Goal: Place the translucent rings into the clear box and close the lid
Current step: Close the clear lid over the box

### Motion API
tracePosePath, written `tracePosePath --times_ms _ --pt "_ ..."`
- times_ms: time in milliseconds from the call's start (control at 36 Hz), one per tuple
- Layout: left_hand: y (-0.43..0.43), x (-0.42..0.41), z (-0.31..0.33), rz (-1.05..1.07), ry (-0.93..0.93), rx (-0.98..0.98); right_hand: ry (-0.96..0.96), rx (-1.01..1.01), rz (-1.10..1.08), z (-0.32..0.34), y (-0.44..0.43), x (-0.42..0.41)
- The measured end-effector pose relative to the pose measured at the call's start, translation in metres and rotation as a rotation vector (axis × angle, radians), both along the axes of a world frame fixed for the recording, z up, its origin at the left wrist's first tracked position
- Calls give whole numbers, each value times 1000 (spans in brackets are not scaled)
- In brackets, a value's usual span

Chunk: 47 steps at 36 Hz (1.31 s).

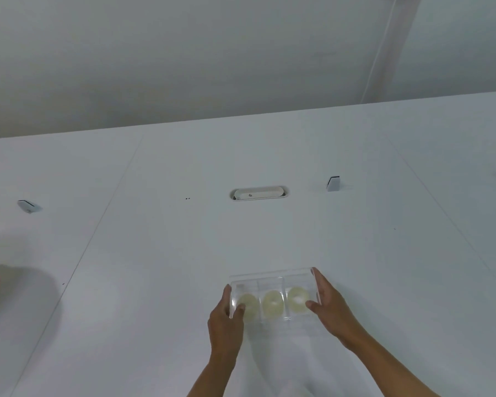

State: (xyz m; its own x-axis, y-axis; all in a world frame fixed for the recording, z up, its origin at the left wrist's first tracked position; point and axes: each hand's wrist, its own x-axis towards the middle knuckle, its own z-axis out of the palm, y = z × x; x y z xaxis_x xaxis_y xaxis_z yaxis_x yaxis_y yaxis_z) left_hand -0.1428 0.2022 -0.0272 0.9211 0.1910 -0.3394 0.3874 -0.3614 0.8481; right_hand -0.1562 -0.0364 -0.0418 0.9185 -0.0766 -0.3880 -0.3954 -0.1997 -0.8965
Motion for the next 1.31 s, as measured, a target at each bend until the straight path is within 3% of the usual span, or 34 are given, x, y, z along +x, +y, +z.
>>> tracePosePath --times_ms 167,500,833,1083,1306 --pt "-2 2 -6 4 10 10 17 -101 11 -13 3 -4" --pt "-2 8 -11 -27 40 59 68 -105 47 -18 -4 5" --pt "1 11 -15 -109 -109 187 138 -128 120 -21 -11 13" --pt "1 6 -22 -24 19 122 198 -178 184 -24 -13 11" --pt "3 13 -21 -179 33 314 245 -320 249 -19 -12 20"
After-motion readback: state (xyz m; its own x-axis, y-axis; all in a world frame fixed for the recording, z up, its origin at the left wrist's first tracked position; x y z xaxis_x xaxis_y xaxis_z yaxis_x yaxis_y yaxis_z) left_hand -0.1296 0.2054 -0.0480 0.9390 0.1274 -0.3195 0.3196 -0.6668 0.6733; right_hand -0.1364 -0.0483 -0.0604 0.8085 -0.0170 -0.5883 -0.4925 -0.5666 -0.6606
